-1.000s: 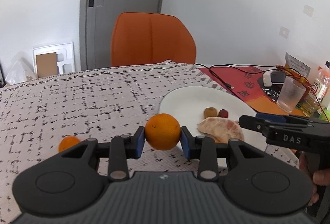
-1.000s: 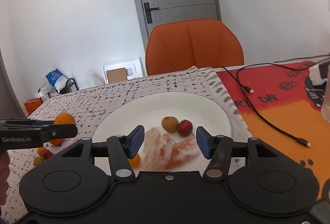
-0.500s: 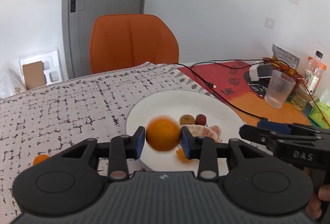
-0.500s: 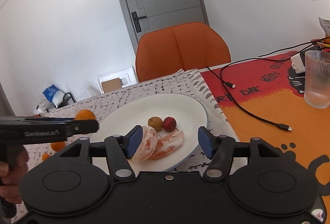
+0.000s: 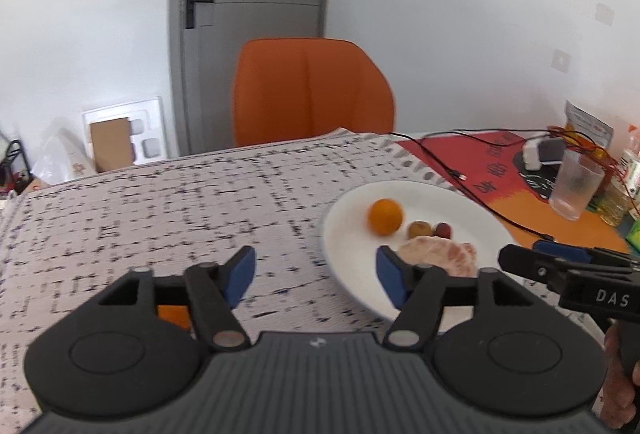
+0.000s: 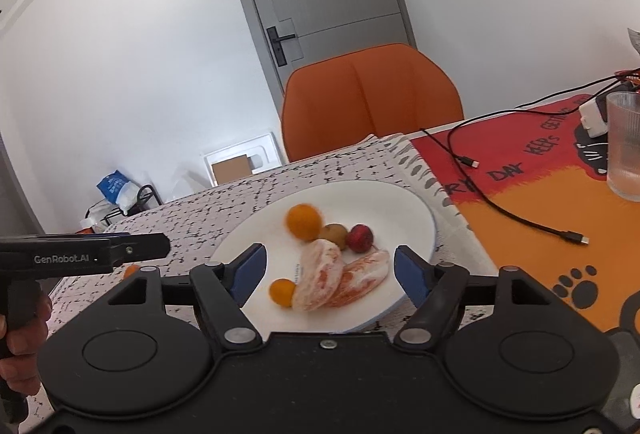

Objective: Organize fruits
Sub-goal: 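Carry the orange and pomelo segment into the white bowl and open both tools, then grasp a yellow-green fruit with the left tool while the right tool grasps a red plum, then carry the yellow-green fruit and plum into the white bowl and release both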

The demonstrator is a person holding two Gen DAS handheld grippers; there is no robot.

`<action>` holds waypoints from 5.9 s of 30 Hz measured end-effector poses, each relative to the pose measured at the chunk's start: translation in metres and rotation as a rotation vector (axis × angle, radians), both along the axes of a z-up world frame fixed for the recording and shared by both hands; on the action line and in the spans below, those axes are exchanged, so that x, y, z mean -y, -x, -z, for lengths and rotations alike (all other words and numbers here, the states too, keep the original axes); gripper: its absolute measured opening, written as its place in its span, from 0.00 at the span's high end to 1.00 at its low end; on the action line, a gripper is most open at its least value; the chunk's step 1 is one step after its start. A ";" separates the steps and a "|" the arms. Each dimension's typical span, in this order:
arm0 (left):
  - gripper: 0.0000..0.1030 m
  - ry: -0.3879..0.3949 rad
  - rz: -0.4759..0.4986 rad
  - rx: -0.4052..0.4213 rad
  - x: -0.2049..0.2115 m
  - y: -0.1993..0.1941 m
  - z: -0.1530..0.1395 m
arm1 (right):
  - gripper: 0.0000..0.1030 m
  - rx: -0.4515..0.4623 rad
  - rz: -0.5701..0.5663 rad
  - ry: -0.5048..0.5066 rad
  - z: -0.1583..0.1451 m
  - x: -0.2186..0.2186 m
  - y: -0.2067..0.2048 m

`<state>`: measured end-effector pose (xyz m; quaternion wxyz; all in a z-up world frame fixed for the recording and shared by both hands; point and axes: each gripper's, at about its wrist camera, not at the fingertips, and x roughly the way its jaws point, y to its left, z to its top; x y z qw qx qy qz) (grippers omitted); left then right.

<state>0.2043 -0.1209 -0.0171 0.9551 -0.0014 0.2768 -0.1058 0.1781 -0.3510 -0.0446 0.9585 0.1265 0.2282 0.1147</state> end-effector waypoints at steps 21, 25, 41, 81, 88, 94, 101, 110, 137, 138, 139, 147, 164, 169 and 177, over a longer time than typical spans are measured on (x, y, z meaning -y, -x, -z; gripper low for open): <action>0.10 0.006 -0.153 0.025 -0.065 0.032 0.002 | 0.00 0.008 -0.096 0.029 -0.007 -0.051 0.000; 0.10 0.003 -0.158 0.019 -0.073 0.037 0.005 | 0.00 0.003 -0.113 0.026 -0.005 -0.057 -0.001; 0.15 0.068 -0.180 -0.003 -0.096 0.051 0.027 | 0.00 -0.013 -0.173 0.047 0.000 -0.081 -0.005; 0.76 0.141 -0.224 -0.077 -0.140 0.056 0.052 | 0.15 -0.043 -0.363 0.118 0.004 -0.158 -0.016; 0.76 0.141 -0.274 -0.067 -0.159 0.063 0.048 | 0.20 -0.059 -0.428 0.122 0.008 -0.181 -0.018; 0.76 0.126 -0.301 -0.061 -0.172 0.071 0.044 | 0.22 -0.065 -0.476 0.119 0.011 -0.201 -0.020; 0.76 0.127 -0.330 -0.057 -0.184 0.077 0.043 | 0.33 -0.091 -0.493 0.134 0.017 -0.216 -0.025; 0.76 0.128 -0.328 -0.057 -0.185 0.074 0.042 | 0.79 -0.133 -0.484 0.136 0.026 -0.213 -0.032; 0.76 0.084 -0.095 -0.039 -0.087 0.033 0.030 | 0.79 -0.049 -0.209 0.090 -0.002 -0.094 -0.024; 0.76 0.081 -0.089 -0.038 -0.084 0.032 0.030 | 0.79 -0.049 -0.201 0.087 -0.002 -0.090 -0.024; 0.76 0.078 -0.084 -0.037 -0.082 0.031 0.029 | 0.78 -0.050 -0.197 0.085 -0.001 -0.088 -0.025; 0.76 0.056 -0.039 -0.026 -0.058 0.021 0.022 | 0.56 -0.051 -0.200 0.055 0.000 -0.069 -0.022; 0.76 0.029 0.091 -0.004 0.001 0.001 0.016 | 0.56 -0.043 -0.070 0.038 0.000 -0.010 -0.003; 0.76 0.020 0.121 0.001 0.016 -0.006 0.015 | 0.56 -0.042 -0.046 0.029 0.001 0.001 0.003; 0.76 0.013 0.151 -0.002 0.034 -0.018 0.016 | 0.56 -0.032 -0.015 0.020 -0.001 0.014 0.009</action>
